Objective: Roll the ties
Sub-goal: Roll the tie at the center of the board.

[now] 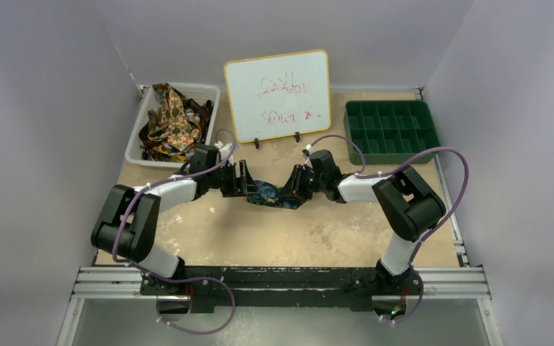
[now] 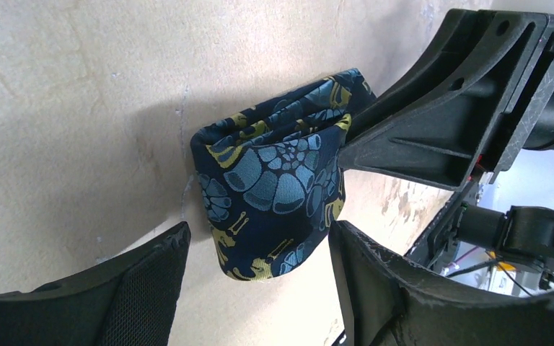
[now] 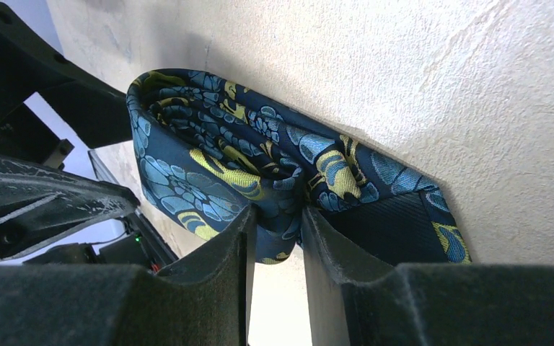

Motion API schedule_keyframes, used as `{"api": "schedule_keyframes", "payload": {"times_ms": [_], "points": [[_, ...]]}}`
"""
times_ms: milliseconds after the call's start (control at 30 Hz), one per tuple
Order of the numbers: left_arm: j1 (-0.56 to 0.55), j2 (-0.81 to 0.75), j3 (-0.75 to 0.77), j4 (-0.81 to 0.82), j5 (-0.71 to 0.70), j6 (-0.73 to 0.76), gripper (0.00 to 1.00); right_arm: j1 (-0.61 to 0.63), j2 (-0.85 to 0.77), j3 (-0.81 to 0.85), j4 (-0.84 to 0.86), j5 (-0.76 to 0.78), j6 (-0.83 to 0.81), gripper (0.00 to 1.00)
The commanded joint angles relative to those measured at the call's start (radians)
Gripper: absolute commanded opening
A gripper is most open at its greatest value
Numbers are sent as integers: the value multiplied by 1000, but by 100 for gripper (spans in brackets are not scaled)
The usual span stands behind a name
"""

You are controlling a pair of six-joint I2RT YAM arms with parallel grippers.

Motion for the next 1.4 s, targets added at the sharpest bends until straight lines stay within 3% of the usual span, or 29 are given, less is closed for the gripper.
{"api": "schedule_keyframes", "payload": {"times_ms": [0, 600, 733, 967, 1167, 1367], "points": [[7, 29, -26, 113, 93, -31, 69, -6, 5, -8, 3, -13, -17, 31], [7, 120, -56, 242, 156, -161, 66, -6, 33, -44, 40, -35, -11, 29], [7, 149, -62, 271, 171, -176, 58, -6, 41, -47, 46, -37, -4, 28], [5, 123, -24, 198, 144, -140, 31, -7, 17, -28, 34, -77, -17, 26], [5, 95, 42, 47, 97, -75, 26, -8, -91, 28, -123, 37, -88, 31], [5, 70, 59, -2, 77, -73, 26, -8, -137, 29, -204, 185, -120, 34]]}}
